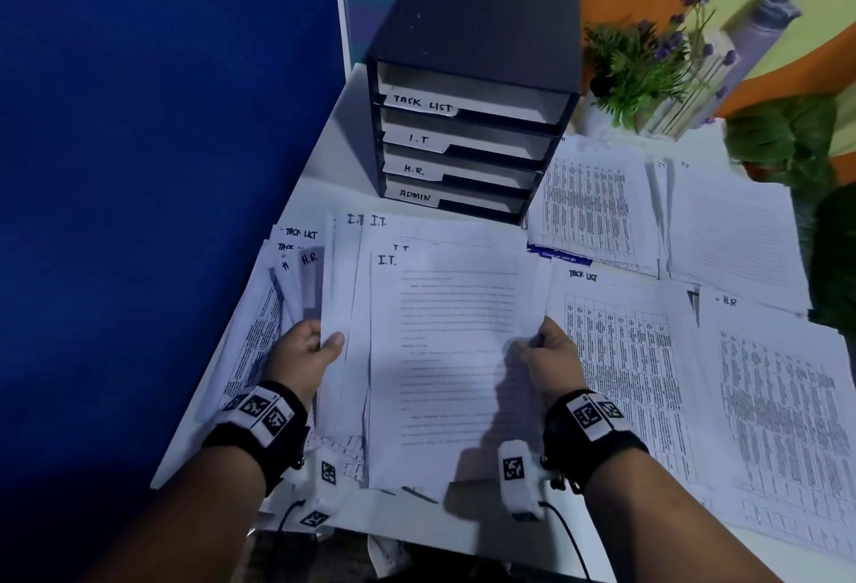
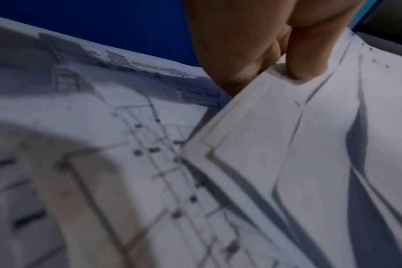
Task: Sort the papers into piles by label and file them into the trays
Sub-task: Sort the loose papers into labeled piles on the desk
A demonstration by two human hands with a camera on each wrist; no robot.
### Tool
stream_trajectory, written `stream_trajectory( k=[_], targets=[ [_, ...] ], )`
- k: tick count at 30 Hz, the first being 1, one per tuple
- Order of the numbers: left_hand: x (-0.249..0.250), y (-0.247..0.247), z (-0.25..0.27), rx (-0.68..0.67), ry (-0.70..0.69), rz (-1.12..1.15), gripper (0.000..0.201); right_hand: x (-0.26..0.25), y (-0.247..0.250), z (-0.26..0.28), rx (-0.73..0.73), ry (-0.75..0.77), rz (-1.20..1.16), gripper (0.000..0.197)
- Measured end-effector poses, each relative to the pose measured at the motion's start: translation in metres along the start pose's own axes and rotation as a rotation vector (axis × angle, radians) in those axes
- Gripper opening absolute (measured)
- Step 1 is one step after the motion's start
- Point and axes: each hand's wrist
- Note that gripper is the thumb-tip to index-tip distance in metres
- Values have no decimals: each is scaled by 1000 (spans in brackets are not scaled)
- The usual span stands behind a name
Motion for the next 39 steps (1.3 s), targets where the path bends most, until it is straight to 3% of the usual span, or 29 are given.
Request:
stream_trajectory(
  k=[4, 9, 12, 16, 19, 23, 30, 33, 36, 39],
  targets=[
    [1, 2, 5, 22, -19, 29, 23, -8, -6, 6, -161, 29, -95, 15],
    [3, 6, 9, 64, -27, 111, 22, -10, -13, 8, -130, 68, -126, 7],
    [2, 14, 7, 78, -26, 158, 22, -11, -7, 8, -140, 94, -188, 27],
    [-1, 21, 4, 120, -48, 124, 26, -13, -5, 4, -159, 95, -256, 30],
    [1, 20, 4, 102, -59, 114, 27, -19, -7, 3, -175, 97, -289, 42],
    [6, 14, 7, 61, -81, 135, 30, -27, -10, 4, -196, 105, -353, 24],
    [3, 3, 14, 37, -107, 141, 70, -12, -23, 2, -99, -10, -136, 27],
    [-2, 6, 13, 30, -65, -62, 52, -9, -24, 6, -110, -14, -152, 39],
    [-2, 5, 10, 43, 60, 50, 34, -14, -22, 13, -163, 68, -200, 40],
    [-2, 4, 9, 24, 76, -19, 24, -19, -17, 16, -227, 91, -271, 39]
  ],
)
Point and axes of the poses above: each hand's wrist, its own z-axis away from the middle knuckle, its own y-axis out of the back of the hand, x = y × z, and after that the axes turned 12 degrees about z, right-handed
